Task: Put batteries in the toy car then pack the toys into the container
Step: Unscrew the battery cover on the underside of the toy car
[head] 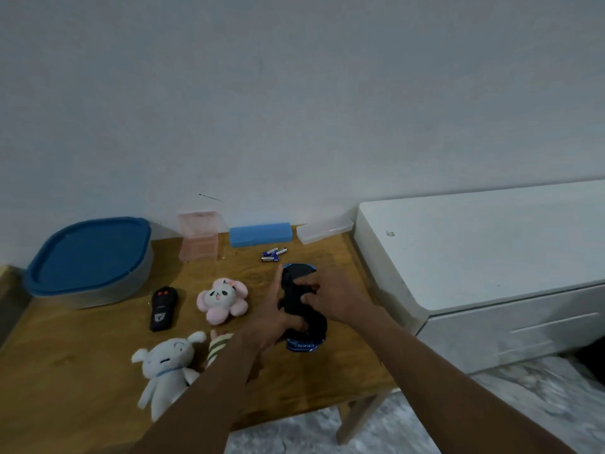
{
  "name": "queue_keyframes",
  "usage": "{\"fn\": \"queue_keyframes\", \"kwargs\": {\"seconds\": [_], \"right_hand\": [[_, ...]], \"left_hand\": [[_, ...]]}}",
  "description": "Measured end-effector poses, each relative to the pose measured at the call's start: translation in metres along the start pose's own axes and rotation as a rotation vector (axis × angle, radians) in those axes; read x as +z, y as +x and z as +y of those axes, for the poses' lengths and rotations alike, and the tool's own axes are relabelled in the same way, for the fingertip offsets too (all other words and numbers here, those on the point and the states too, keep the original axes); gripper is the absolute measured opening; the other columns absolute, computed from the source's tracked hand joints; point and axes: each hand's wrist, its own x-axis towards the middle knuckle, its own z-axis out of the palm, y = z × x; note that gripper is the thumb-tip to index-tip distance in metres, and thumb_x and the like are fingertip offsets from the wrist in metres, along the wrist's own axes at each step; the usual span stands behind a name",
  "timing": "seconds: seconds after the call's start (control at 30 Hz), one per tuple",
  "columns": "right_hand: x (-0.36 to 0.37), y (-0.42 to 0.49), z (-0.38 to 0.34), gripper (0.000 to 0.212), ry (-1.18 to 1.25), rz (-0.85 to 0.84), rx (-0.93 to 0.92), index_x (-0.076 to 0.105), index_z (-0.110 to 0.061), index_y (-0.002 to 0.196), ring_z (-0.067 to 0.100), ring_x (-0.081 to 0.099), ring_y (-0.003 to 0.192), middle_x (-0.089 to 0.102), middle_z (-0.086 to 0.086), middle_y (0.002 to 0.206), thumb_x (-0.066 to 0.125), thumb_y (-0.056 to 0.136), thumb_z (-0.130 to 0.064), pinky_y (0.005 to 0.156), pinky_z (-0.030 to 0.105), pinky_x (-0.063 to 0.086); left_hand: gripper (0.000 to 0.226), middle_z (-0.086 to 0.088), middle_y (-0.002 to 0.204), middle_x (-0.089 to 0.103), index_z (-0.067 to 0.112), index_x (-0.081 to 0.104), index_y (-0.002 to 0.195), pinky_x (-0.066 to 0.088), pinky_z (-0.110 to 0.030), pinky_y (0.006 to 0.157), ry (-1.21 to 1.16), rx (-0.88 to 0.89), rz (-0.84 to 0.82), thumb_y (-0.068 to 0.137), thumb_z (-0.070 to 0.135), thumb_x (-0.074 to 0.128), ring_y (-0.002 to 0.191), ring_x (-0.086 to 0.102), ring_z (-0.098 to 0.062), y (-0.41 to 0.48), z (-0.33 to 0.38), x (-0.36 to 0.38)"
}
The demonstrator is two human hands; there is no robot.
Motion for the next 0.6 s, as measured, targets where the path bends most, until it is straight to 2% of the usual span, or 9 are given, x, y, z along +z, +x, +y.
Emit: {"fn": "queue_keyframes", "kwargs": {"seconds": [0.13, 0.2, 0.33, 0.47, 0.6], "right_hand": [[0.001, 0.003, -0.009, 0.043, 0.011, 0.004, 0.006, 0.057, -0.026, 0.13, 0.014, 0.055, 0.102, 0.059, 0.005, 0.127, 0.066, 0.087, -0.025, 0.086, 0.025, 0.042], [0.002, 0.005, -0.014, 0.044, 0.019, 0.001, -0.008, 0.058, -0.025, 0.128, 0.01, 0.05, 0.093, 0.06, 0.004, 0.12, 0.068, 0.085, -0.025, 0.08, 0.022, 0.039], [0.004, 0.007, -0.021, 0.043, 0.041, 0.004, -0.002, 0.06, -0.024, 0.124, 0.009, 0.049, 0.088, 0.056, 0.0, 0.102, 0.072, 0.082, -0.023, 0.072, 0.019, 0.04], [0.005, 0.007, -0.025, 0.042, 0.067, 0.002, -0.006, 0.061, -0.022, 0.12, 0.013, 0.054, 0.099, 0.06, 0.002, 0.118, 0.074, 0.08, -0.021, 0.084, 0.025, 0.048], [0.004, 0.009, -0.027, 0.038, 0.048, 0.022, -0.041, 0.061, -0.023, 0.113, 0.014, 0.054, 0.105, 0.06, 0.0, 0.119, 0.076, 0.078, -0.02, 0.085, 0.023, 0.045]], "left_hand": [[0.127, -0.001, 0.141, 0.047, 0.055, 0.012, 0.148, 0.048, -0.058, 0.099, -0.005, 0.007, 0.005, 0.059, -0.014, 0.071, 0.123, 0.054, -0.034, -0.001, -0.002, -0.011], [0.128, -0.002, 0.14, 0.05, 0.057, 0.016, 0.146, 0.048, -0.058, 0.098, -0.012, 0.009, 0.017, 0.053, -0.009, 0.074, 0.122, 0.056, -0.034, -0.001, -0.002, -0.015], [0.127, -0.002, 0.14, 0.053, 0.06, 0.018, 0.144, 0.048, -0.058, 0.099, 0.001, 0.027, 0.014, 0.049, -0.003, 0.076, 0.121, 0.056, -0.033, -0.003, -0.006, -0.021], [0.127, -0.004, 0.138, 0.055, 0.059, 0.017, 0.145, 0.048, -0.058, 0.098, 0.001, 0.033, 0.009, 0.051, -0.004, 0.074, 0.119, 0.058, -0.033, -0.004, -0.008, -0.024], [0.123, -0.007, 0.136, 0.055, 0.054, 0.014, 0.148, 0.051, -0.054, 0.097, 0.001, 0.022, 0.061, 0.06, -0.014, 0.069, 0.117, 0.058, -0.032, -0.009, -0.006, -0.022]]}}
